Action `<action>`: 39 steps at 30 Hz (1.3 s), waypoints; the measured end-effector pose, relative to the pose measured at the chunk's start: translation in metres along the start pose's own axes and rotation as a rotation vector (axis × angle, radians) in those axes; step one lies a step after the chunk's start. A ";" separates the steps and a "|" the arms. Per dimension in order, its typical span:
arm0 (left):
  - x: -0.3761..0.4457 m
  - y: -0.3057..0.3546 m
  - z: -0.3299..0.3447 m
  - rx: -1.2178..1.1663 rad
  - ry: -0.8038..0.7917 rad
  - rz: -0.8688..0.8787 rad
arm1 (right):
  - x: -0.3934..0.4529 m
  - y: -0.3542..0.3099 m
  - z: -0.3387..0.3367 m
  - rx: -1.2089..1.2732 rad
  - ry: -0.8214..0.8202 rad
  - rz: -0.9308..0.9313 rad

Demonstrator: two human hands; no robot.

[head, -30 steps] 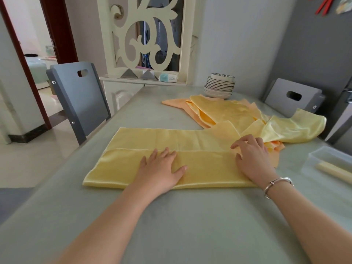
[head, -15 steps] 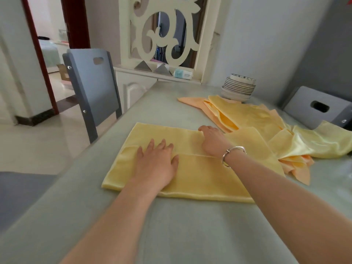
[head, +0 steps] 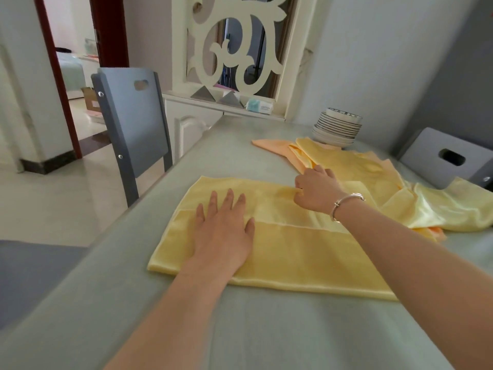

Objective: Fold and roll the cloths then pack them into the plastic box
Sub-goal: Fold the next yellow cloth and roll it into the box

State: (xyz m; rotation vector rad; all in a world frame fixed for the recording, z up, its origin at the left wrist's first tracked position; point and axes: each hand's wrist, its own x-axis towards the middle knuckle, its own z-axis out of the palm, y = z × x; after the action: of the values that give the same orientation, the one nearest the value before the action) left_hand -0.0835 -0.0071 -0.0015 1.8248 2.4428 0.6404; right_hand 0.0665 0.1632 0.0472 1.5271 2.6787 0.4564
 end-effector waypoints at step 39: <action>-0.085 0.003 -0.050 -0.045 0.080 -0.066 | -0.214 0.074 0.039 0.767 0.307 0.385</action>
State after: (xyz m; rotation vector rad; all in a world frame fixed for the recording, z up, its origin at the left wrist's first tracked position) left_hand -0.0666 -0.1006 0.0266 1.7277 2.5040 0.7720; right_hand 0.2464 0.0273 0.0028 2.3427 2.9622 -0.4508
